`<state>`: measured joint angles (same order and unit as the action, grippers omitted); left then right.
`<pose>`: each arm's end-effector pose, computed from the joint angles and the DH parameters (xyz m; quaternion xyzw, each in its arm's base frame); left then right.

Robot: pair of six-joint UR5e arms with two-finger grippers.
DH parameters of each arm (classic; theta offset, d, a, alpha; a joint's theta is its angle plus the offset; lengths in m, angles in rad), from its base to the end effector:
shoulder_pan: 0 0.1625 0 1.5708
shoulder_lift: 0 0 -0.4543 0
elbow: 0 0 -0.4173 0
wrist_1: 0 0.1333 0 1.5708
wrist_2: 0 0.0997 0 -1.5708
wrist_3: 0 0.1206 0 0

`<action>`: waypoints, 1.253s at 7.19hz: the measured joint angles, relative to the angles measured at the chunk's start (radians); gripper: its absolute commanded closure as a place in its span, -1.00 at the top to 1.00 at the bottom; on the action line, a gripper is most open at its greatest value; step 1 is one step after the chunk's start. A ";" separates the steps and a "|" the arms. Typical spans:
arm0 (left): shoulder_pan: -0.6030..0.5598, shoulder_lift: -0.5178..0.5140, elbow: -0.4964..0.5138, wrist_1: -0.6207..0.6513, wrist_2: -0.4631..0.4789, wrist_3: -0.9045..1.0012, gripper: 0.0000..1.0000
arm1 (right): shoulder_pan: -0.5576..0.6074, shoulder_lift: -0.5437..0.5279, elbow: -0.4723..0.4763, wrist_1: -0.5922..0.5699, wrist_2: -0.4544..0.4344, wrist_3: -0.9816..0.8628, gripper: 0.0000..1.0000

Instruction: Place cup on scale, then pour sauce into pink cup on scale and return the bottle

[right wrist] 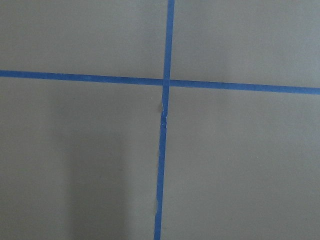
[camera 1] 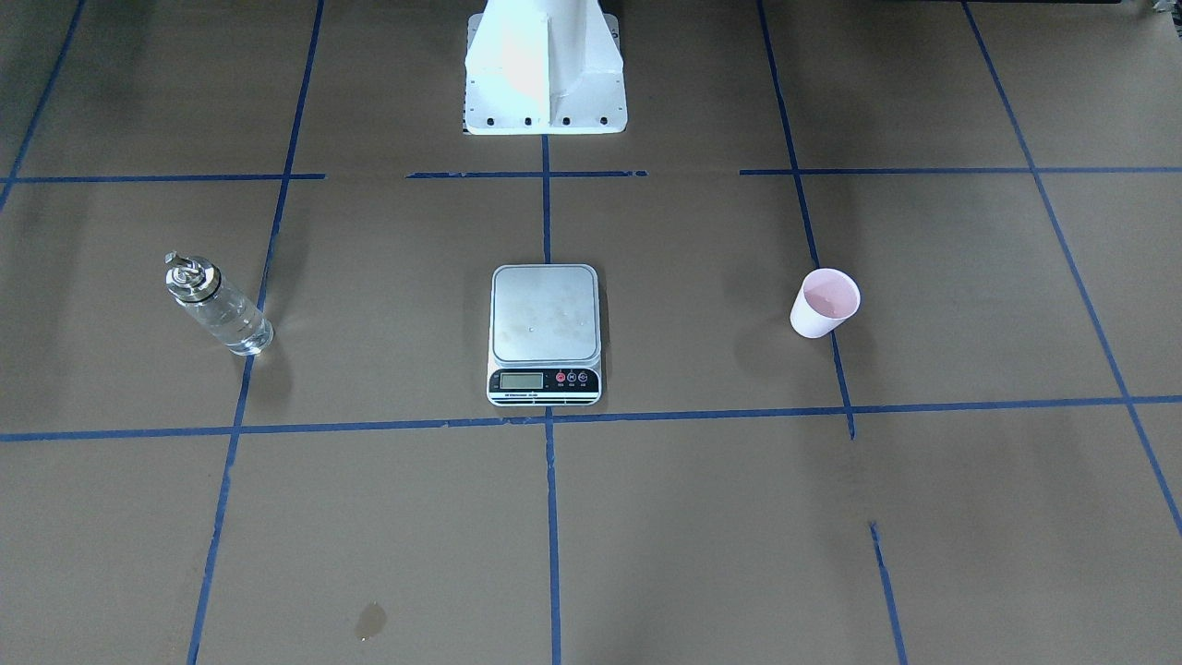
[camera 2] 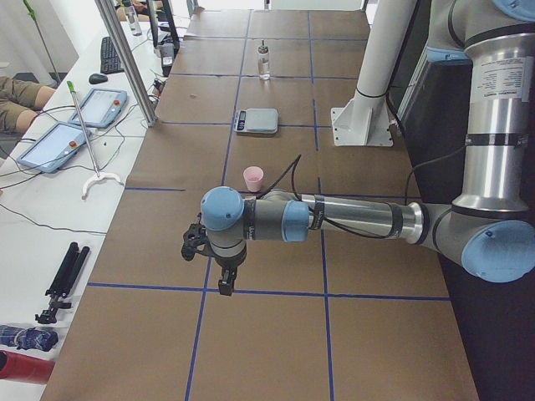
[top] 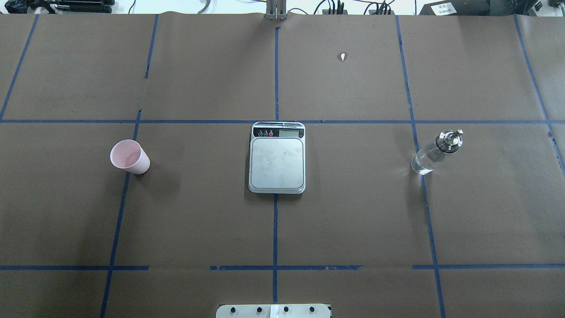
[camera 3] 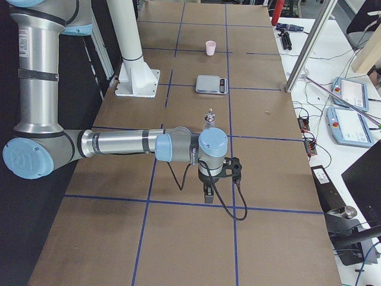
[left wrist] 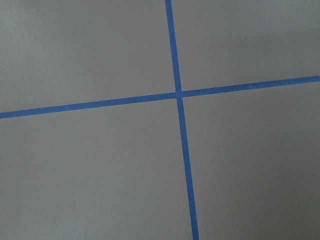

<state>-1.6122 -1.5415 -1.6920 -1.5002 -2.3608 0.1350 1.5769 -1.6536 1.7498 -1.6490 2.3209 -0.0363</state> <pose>-0.0684 -0.5013 0.6610 0.0437 0.3824 0.0473 0.9217 0.0540 -0.4787 0.6616 0.0161 -0.3660 -0.0173 0.9303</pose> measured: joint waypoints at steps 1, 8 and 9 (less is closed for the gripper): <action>0.000 -0.001 -0.001 0.000 0.000 0.000 1.00 | 0.000 -0.001 0.009 0.000 -0.003 -0.004 1.00; 0.030 -0.013 -0.032 -0.304 -0.190 -0.090 1.00 | -0.001 0.011 0.038 -0.001 0.006 0.003 1.00; 0.085 -0.026 -0.053 -0.318 -0.219 -0.185 1.00 | -0.001 0.012 0.037 -0.001 0.006 0.003 1.00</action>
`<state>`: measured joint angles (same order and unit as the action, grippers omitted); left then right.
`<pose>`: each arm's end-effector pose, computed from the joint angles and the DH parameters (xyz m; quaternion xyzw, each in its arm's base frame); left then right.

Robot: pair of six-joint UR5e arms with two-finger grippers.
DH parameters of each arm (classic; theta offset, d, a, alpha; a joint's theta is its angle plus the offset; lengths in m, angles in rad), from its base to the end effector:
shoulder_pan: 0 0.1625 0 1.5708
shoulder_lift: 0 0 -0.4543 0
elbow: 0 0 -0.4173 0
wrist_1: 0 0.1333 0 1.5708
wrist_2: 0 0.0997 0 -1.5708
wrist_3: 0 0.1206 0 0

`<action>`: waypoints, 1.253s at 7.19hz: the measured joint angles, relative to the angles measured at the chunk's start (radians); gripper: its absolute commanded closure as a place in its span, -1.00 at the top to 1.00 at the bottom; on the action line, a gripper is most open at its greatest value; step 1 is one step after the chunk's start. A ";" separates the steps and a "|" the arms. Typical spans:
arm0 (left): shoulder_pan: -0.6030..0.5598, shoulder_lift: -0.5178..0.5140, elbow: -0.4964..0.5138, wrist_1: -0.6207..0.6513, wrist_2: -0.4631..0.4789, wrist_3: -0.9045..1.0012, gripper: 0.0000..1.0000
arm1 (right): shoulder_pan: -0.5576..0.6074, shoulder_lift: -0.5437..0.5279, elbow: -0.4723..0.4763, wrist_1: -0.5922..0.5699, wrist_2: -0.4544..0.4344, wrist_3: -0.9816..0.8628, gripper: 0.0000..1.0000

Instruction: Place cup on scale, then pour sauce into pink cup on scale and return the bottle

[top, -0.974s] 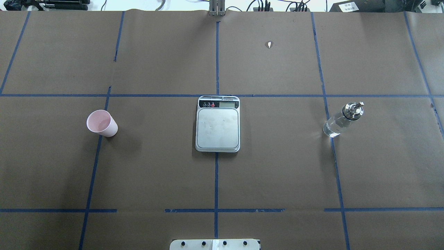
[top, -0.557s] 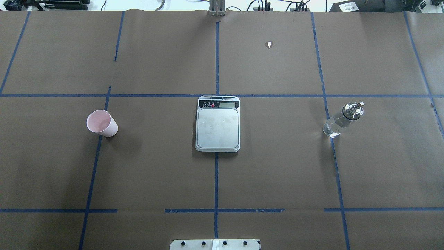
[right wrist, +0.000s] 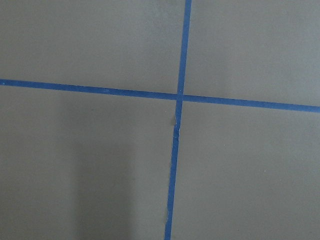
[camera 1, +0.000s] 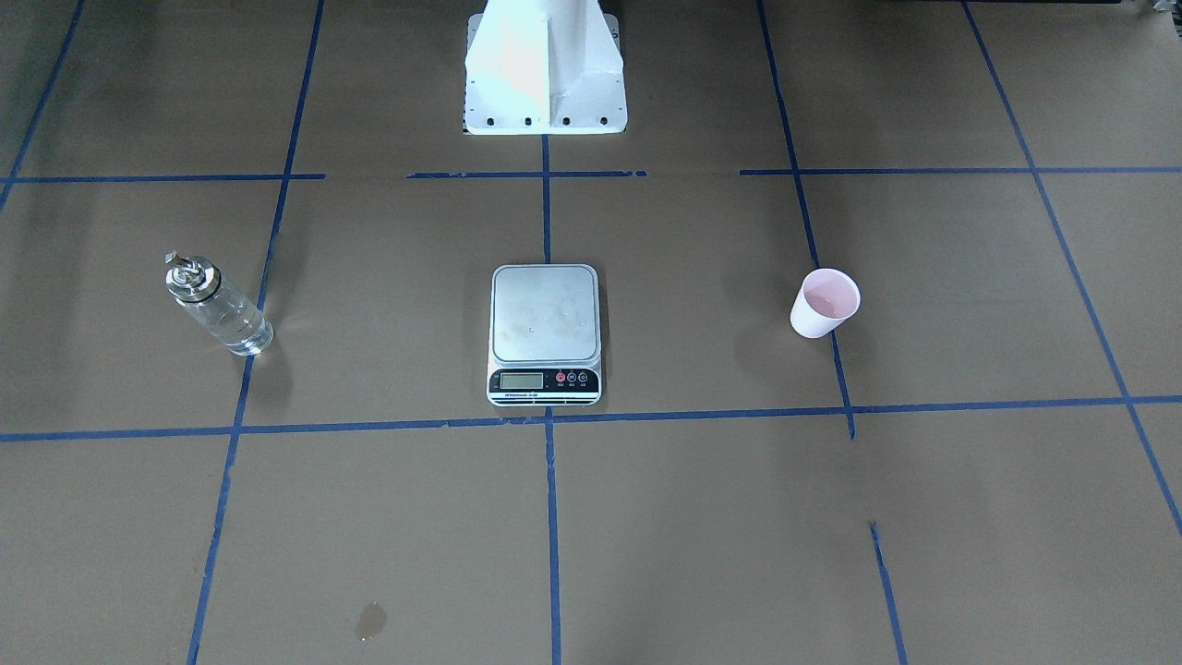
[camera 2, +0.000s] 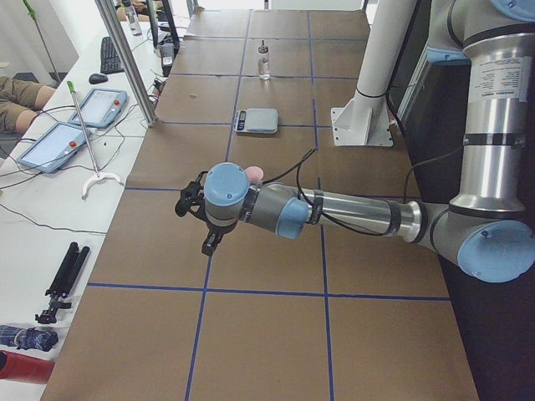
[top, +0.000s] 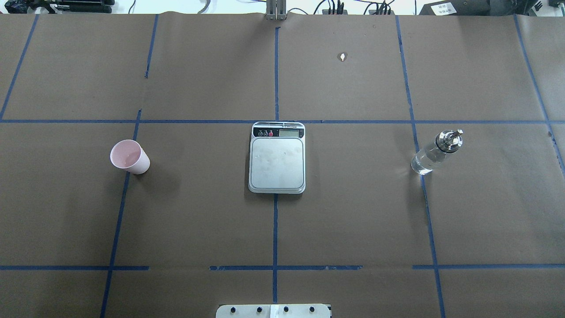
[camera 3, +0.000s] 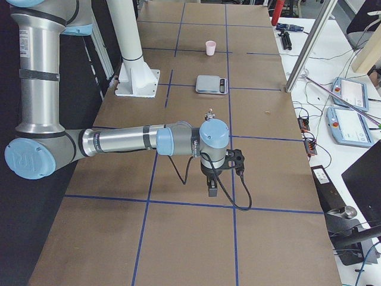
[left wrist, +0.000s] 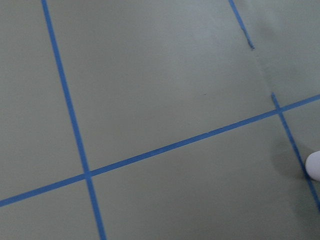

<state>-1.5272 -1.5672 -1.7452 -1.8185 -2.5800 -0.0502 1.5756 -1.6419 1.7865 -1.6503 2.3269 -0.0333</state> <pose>-0.0082 -0.5276 0.5640 0.1595 0.4809 0.0976 0.8566 0.0529 -0.4856 0.6366 0.0373 -0.3683 -0.0252 0.9286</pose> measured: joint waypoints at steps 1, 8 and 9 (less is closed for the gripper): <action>0.049 -0.029 -0.027 -0.003 -0.013 -0.058 1.00 | 0.000 0.001 0.000 0.000 0.000 -0.001 1.00; 0.452 -0.091 -0.265 -0.006 0.361 -0.856 1.00 | -0.001 0.003 0.023 0.001 -0.013 0.002 1.00; 0.528 -0.091 -0.269 -0.008 0.433 -0.946 1.00 | -0.001 0.002 0.023 0.001 -0.013 0.002 1.00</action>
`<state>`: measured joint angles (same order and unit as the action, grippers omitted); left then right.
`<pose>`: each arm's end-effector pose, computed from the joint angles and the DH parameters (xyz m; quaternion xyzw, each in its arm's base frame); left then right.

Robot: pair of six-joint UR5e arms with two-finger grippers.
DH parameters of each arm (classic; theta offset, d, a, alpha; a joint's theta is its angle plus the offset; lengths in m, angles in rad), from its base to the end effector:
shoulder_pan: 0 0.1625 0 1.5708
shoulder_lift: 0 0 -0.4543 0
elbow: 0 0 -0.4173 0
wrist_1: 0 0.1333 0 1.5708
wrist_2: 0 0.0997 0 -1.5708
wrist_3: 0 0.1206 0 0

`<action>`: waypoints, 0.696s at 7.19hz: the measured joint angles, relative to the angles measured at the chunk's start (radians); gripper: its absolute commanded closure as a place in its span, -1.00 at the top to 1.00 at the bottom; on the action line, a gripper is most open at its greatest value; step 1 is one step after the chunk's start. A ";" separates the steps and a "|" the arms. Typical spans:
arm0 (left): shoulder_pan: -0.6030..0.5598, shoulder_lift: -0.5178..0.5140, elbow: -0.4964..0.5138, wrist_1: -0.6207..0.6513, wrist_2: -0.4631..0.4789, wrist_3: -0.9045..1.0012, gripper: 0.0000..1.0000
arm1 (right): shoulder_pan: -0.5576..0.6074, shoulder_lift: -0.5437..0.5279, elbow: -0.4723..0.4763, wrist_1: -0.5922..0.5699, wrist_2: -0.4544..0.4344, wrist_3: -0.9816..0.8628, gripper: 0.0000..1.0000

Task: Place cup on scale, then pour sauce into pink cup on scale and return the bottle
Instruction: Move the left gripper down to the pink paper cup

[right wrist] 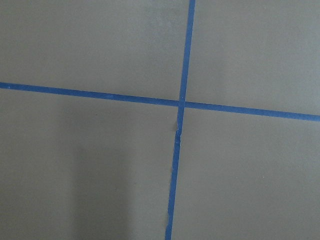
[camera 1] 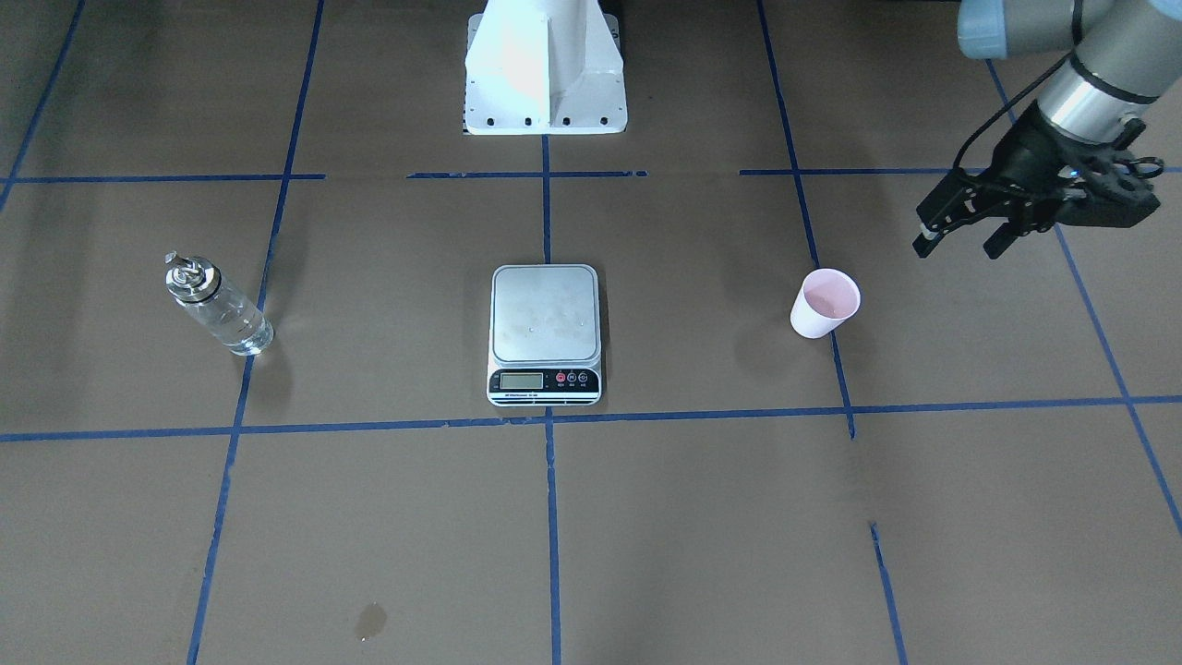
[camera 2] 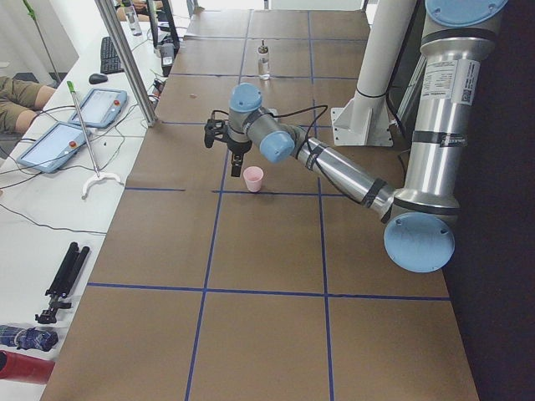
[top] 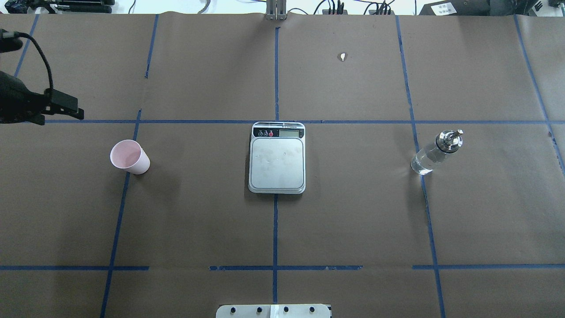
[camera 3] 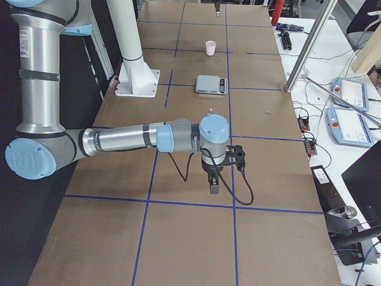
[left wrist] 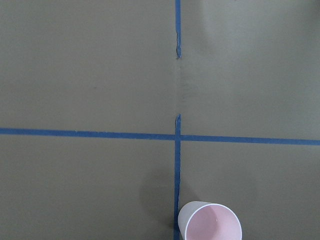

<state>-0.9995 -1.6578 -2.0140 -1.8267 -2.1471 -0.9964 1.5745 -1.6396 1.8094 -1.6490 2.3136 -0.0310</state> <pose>0.2359 -0.4920 0.4050 0.0747 0.4452 -0.0804 0.8887 0.0535 -0.4873 0.6245 0.0489 -0.3617 -0.0293 0.9305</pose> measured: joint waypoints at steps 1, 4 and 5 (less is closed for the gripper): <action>0.055 -0.002 0.006 -0.002 0.048 -0.045 1.00 | 0.000 0.000 0.000 0.000 0.000 0.001 1.00; 0.128 -0.012 0.086 -0.066 0.112 -0.069 1.00 | -0.001 0.001 0.001 0.000 0.005 0.002 1.00; 0.140 -0.012 0.113 -0.093 0.116 -0.068 1.00 | -0.001 0.002 0.001 0.000 0.006 0.002 1.00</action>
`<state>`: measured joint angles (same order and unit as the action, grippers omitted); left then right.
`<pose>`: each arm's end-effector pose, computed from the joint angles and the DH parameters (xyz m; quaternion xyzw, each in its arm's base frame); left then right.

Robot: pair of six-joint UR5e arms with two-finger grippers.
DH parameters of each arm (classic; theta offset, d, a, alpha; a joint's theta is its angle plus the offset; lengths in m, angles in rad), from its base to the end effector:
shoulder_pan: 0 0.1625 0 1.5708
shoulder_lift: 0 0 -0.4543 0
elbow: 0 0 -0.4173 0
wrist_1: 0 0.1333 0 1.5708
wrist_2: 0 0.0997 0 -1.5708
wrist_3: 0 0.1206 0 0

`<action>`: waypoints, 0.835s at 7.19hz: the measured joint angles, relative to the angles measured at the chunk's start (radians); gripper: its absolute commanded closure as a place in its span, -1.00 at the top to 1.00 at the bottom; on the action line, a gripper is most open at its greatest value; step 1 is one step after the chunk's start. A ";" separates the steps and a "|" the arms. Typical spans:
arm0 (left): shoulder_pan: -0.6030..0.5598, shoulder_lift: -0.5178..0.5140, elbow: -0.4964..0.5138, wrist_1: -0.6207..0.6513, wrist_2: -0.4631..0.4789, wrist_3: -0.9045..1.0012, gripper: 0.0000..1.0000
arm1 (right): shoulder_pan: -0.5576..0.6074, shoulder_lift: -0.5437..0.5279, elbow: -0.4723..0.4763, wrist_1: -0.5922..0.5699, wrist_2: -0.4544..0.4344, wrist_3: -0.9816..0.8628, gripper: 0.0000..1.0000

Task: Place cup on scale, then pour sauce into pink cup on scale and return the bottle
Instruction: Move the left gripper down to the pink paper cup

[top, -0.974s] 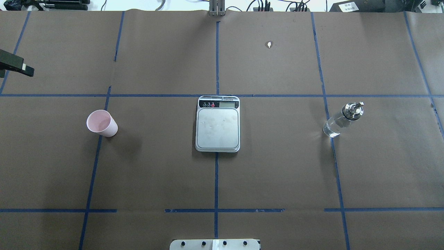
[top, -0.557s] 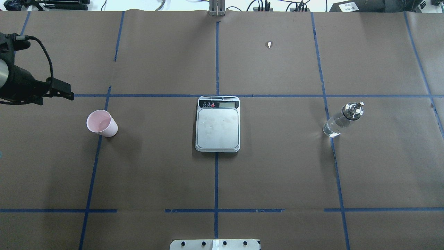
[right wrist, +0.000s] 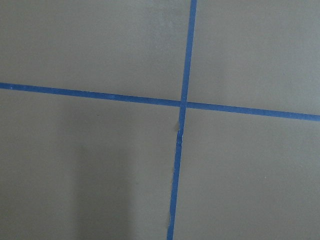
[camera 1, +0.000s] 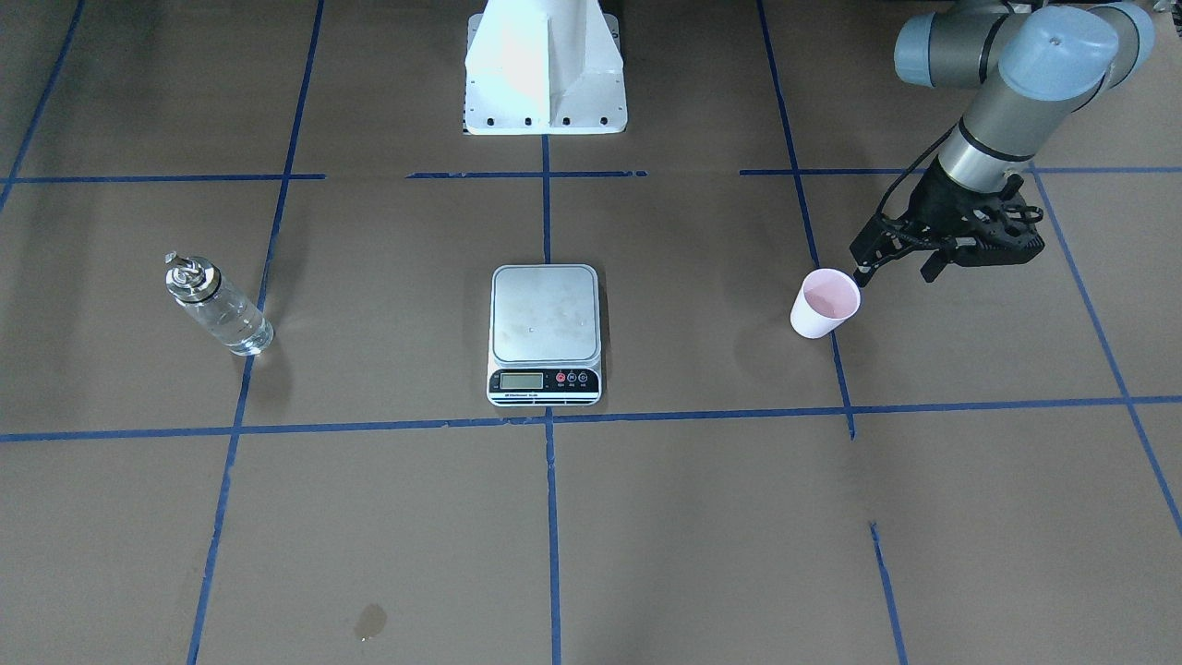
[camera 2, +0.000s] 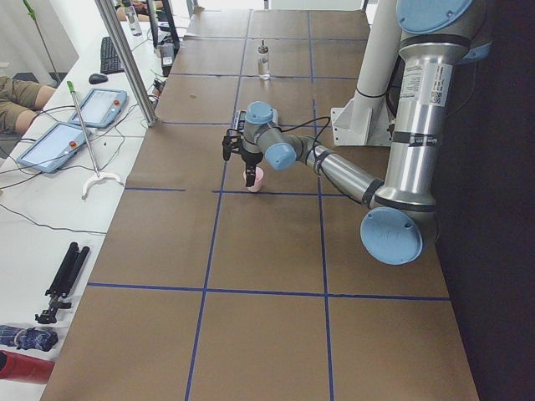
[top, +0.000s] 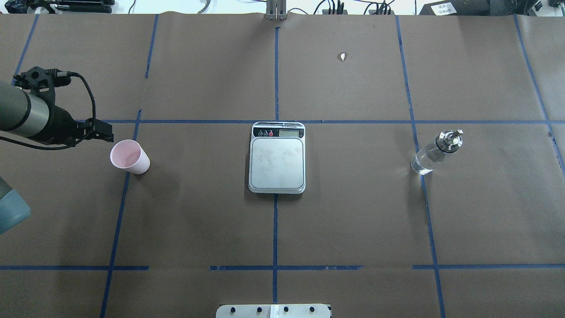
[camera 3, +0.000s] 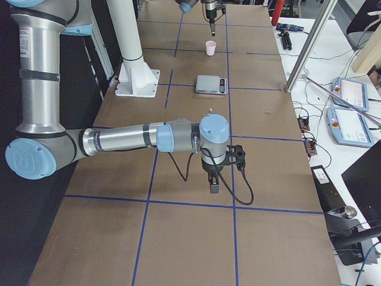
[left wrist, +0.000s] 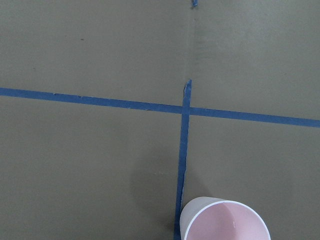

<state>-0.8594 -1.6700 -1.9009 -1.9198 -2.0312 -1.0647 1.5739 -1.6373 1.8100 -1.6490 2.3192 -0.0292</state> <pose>0.3126 -0.4848 0.4478 0.0693 0.4198 -0.0731 0.9020 0.0528 -0.4883 0.6227 0.0499 -0.3644 -0.0294 0.9295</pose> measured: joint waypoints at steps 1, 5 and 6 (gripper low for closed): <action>0.014 -0.001 0.016 -0.014 0.001 0.001 1.00 | 0.000 0.002 0.000 0.000 0.000 0.000 1.00; 0.055 -0.025 0.058 -0.022 0.005 0.003 1.00 | 0.001 0.005 0.001 0.000 0.001 0.000 1.00; 0.063 -0.031 0.069 -0.022 0.015 0.005 1.00 | 0.001 0.005 0.001 0.000 0.001 0.000 1.00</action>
<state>-0.7964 -1.7009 -1.8319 -1.9420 -2.0167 -1.0598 1.5749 -1.6322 1.8111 -1.6493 2.3204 -0.0291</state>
